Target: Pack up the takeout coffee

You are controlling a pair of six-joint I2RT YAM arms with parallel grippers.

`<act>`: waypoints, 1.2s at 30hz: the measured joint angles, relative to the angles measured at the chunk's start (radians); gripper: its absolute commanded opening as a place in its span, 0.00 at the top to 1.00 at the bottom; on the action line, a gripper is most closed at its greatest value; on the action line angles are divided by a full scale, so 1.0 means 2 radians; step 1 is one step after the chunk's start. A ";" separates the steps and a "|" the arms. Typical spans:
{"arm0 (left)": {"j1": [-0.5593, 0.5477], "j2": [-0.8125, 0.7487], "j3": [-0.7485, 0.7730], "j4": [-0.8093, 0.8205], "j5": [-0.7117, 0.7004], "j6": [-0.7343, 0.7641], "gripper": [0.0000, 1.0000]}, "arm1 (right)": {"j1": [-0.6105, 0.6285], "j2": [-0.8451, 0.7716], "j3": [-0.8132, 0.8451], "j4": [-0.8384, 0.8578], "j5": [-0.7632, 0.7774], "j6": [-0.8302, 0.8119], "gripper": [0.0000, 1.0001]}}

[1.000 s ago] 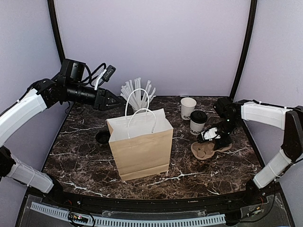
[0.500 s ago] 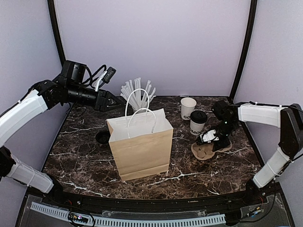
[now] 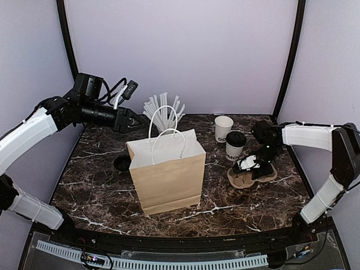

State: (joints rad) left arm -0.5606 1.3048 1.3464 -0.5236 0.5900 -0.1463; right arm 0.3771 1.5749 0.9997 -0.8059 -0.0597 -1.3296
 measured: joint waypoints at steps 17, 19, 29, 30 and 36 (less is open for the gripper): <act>0.000 -0.022 -0.003 0.001 -0.022 0.003 0.58 | -0.001 -0.048 0.179 -0.150 -0.101 0.060 0.71; 0.000 -0.027 -0.003 0.001 -0.030 0.005 0.59 | 0.000 -0.047 0.242 -0.172 -0.133 0.072 0.70; 0.000 -0.039 -0.004 0.000 -0.060 0.003 0.59 | 0.053 0.008 0.515 -0.193 -0.310 0.173 0.69; 0.000 -0.042 -0.004 0.000 -0.062 0.002 0.59 | 0.060 0.010 0.521 -0.185 -0.324 0.185 0.69; 0.000 -0.071 -0.016 -0.001 -0.074 -0.004 0.59 | 0.107 0.048 0.561 -0.094 -0.425 0.300 0.69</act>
State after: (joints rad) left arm -0.5606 1.1622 1.3151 -0.5247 0.4412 -0.1543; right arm 0.5911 1.6711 2.1223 -0.9936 -0.9096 -0.7288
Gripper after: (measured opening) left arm 0.413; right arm 0.310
